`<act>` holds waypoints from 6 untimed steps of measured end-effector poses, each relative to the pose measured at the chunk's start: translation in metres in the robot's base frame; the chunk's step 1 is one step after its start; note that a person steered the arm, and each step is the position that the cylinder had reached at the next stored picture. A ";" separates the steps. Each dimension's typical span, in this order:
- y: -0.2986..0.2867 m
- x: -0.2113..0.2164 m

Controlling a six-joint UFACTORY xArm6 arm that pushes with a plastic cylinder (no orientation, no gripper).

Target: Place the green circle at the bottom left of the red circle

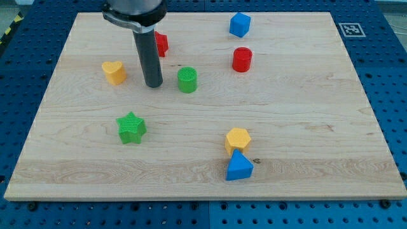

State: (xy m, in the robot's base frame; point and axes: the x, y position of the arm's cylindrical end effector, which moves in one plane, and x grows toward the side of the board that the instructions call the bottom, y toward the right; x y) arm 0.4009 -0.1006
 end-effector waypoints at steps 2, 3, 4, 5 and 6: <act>0.028 -0.012; 0.052 -0.012; 0.053 -0.005; 0.053 -0.004; 0.056 -0.004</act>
State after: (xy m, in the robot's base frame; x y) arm 0.3972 -0.0449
